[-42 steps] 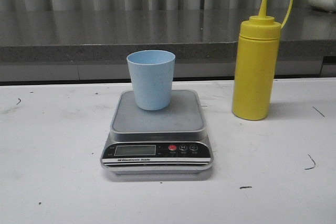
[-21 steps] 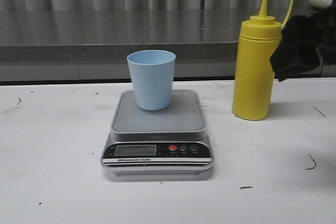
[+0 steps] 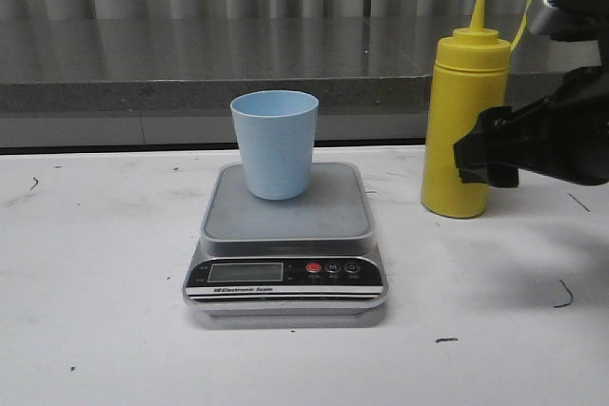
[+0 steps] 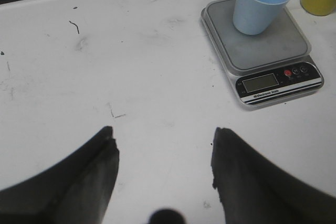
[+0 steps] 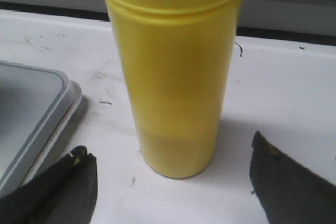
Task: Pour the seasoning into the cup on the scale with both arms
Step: 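Move the right gripper to the yellow bottle and grasp it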
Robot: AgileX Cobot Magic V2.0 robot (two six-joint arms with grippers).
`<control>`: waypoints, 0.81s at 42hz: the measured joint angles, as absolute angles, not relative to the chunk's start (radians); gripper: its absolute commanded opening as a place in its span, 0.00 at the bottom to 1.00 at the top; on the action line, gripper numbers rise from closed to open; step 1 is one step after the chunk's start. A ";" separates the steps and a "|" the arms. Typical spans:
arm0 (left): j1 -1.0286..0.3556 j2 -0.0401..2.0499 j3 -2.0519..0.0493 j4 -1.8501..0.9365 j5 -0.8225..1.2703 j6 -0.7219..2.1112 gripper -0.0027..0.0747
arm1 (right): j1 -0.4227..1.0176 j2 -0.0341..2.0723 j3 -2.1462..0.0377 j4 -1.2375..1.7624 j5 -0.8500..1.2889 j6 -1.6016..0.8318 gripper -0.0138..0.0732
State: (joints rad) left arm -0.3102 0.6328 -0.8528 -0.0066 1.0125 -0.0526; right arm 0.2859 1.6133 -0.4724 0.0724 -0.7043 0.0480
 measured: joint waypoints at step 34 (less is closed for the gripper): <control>-0.310 0.633 -0.853 -0.007 1.012 -0.053 0.53 | 0.284 1.955 -0.713 0.092 -0.929 0.064 0.70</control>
State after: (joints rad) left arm -0.3102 0.6328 -0.8528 -0.0066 1.0125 -0.0526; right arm 0.2839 1.9552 -0.7127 0.0915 -0.9287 0.0641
